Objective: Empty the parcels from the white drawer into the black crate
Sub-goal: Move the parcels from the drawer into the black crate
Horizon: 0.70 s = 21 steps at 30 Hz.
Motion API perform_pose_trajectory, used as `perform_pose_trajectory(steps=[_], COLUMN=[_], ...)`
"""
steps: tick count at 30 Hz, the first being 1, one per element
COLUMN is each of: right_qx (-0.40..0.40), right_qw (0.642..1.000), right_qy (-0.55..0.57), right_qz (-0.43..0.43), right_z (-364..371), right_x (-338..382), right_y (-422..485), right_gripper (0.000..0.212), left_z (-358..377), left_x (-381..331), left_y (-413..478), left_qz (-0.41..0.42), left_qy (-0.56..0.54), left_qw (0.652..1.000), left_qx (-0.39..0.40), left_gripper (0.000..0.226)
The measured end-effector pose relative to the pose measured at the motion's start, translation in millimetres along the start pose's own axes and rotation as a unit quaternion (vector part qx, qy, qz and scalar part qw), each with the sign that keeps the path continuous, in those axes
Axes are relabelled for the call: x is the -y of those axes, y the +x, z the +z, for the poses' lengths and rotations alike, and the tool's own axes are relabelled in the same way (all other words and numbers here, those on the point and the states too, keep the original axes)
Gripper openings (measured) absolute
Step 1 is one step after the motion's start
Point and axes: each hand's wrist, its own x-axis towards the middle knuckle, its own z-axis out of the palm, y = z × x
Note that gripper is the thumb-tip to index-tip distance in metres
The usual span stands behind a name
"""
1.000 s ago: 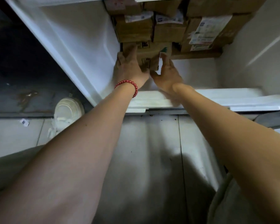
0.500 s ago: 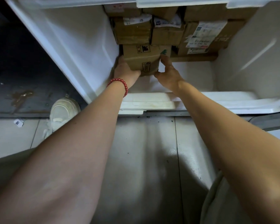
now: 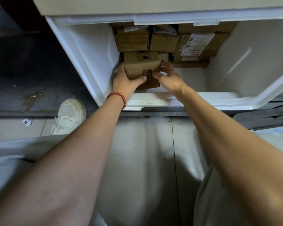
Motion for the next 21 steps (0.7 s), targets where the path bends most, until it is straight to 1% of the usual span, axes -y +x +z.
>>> perform_pose_trajectory(steps=[4, 7, 11, 16, 21], right_qx=[-0.013, -0.035, -0.044, -0.041, -0.064], right_qw=[0.998, 0.993, 0.99, 0.984, 0.969], right_qy=[0.05, 0.099, 0.104, 0.148, 0.188], right_qz=[-0.026, -0.056, -0.085, -0.091, -0.146], right_z=[-10.9, -20.1, -31.3, -36.8, -43.7], right_x=[7.9, 16.9, 22.0, 14.3, 6.5], right_y=[-19.4, -30.3, -48.5, -89.1, -132.6], right_gripper=[0.039, 0.043, 0.047, 0.058, 0.052], left_z=[-7.3, -16.6, -27.6, -20.9, -27.5], left_x=[-7.5, -27.3, -55.1, -53.1, -56.0], left_y=[-16.5, -23.0, -36.0, -75.7, -121.3], left_qz=[0.008, 0.03, 0.061, 0.079, 0.116], left_qy=[-0.049, -0.058, -0.036, -0.085, -0.108], left_qw=[0.999, 0.998, 0.997, 0.993, 0.987], left_qx=[-0.013, -0.004, 0.026, 0.028, 0.038], left_gripper=[0.086, 0.09, 0.089, 0.091, 0.089])
